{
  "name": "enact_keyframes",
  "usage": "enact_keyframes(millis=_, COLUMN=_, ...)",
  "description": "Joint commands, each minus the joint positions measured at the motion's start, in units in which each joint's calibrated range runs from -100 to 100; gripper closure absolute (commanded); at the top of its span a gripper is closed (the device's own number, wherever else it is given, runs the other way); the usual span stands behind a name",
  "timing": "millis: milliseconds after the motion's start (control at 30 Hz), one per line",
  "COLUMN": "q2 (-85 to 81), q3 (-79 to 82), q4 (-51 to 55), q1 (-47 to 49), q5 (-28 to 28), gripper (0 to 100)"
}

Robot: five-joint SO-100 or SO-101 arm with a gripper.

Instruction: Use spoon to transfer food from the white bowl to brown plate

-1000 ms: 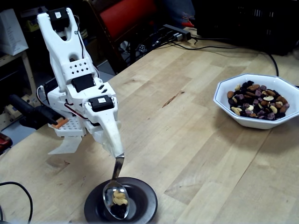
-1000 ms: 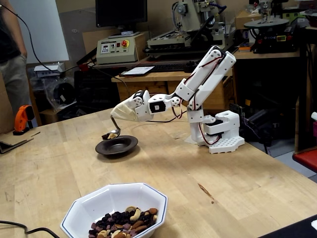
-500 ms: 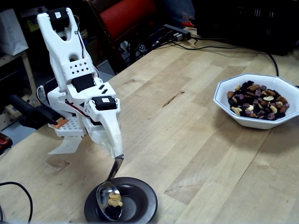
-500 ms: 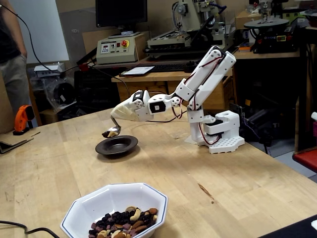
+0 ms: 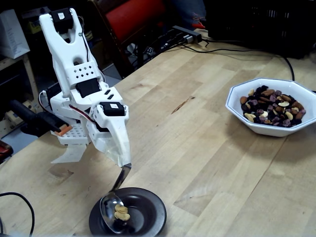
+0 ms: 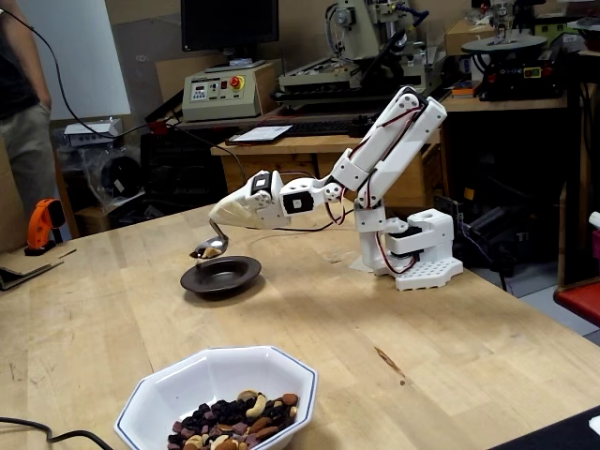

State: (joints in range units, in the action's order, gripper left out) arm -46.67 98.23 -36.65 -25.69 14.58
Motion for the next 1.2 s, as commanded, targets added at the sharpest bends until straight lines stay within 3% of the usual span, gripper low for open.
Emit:
enact_keyframes(millis=0, q2=-0.01, q3=0.44, q4=-0.11, q1=0.73, q5=0.2, gripper=96)
enact_keyframes(millis=467, q2=-0.01, q3=0.44, q4=-0.11, q1=0.73, q5=0.44, gripper=96)
enact_keyframes(millis=767, q2=-0.01, q3=0.44, q4=-0.11, q1=0.73, q5=6.15, gripper=96)
enact_keyframes(millis=1167, q2=-0.01, q3=0.44, q4=-0.11, q1=0.8, q5=8.06, gripper=96)
